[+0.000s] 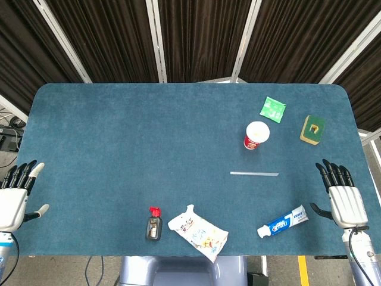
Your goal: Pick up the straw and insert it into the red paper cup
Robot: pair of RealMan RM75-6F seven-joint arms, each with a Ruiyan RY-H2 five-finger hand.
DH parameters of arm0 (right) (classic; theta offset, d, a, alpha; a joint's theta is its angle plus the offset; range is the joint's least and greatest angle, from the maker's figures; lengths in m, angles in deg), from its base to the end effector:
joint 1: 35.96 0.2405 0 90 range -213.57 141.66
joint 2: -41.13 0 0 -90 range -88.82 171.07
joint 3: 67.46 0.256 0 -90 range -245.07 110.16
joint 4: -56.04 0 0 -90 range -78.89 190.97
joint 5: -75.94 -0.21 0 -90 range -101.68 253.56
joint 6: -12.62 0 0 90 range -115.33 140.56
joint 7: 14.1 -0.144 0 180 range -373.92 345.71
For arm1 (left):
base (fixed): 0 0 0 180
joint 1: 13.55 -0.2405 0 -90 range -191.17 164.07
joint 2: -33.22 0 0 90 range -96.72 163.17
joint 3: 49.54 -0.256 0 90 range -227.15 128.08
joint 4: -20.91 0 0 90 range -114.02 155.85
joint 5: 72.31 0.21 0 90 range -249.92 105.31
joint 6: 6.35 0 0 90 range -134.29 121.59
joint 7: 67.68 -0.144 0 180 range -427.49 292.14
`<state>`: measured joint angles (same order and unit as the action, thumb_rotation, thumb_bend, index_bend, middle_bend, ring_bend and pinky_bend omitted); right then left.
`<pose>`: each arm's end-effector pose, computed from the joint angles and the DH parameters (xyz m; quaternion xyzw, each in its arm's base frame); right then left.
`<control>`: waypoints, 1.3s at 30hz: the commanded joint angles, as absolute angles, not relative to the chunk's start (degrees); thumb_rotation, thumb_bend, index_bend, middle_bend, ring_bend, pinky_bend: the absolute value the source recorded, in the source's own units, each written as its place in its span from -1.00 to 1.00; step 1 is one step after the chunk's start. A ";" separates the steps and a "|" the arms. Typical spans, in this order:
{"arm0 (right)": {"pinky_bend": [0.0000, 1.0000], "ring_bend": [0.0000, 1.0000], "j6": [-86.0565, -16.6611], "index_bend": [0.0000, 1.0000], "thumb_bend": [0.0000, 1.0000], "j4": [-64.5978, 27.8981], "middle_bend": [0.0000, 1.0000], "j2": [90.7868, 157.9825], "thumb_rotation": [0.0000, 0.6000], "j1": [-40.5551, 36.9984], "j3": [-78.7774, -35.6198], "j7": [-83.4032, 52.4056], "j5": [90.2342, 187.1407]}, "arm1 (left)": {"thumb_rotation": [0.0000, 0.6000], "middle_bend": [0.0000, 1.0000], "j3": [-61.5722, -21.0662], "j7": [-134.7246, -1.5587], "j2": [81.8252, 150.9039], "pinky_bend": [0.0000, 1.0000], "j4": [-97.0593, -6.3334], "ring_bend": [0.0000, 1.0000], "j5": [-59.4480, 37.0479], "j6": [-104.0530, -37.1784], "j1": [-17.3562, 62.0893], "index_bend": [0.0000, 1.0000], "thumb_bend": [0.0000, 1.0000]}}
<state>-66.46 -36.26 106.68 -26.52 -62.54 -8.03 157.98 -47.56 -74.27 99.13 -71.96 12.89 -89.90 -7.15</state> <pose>-0.3045 -0.2127 0.1458 0.6185 -0.3758 0.3591 0.5893 -0.3059 0.1856 0.1431 -0.6191 -0.3720 -0.3605 0.5903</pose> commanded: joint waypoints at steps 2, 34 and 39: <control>-1.00 -1.00 -66.40 -1.00 -0.65 -36.28 -1.00 106.63 1.00 -26.55 -62.51 -8.12 157.81 | 1.00 -1.00 -47.55 -74.29 99.14 -1.00 -71.97 -1.00 12.90 -89.79 -7.07 -0.99 -0.65; -1.00 -1.00 -59.14 -0.38 -0.46 -39.64 -0.97 110.33 1.00 -17.86 -55.25 -1.22 151.34 | 1.00 -1.00 -47.51 -73.40 99.04 -1.00 -72.13 -1.00 13.09 -90.67 -7.57 -0.98 -0.65; -1.00 -1.00 -54.23 -0.31 -0.39 -38.56 -0.95 114.10 1.00 -12.95 -52.50 5.64 144.28 | 1.00 -1.00 -47.46 -72.95 98.98 -1.00 -72.10 -1.00 13.02 -90.51 -7.50 -0.98 -0.65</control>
<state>-56.76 -39.01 111.92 -15.55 -54.20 2.39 147.53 -47.47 -72.97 98.99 -72.10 13.03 -90.52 -7.50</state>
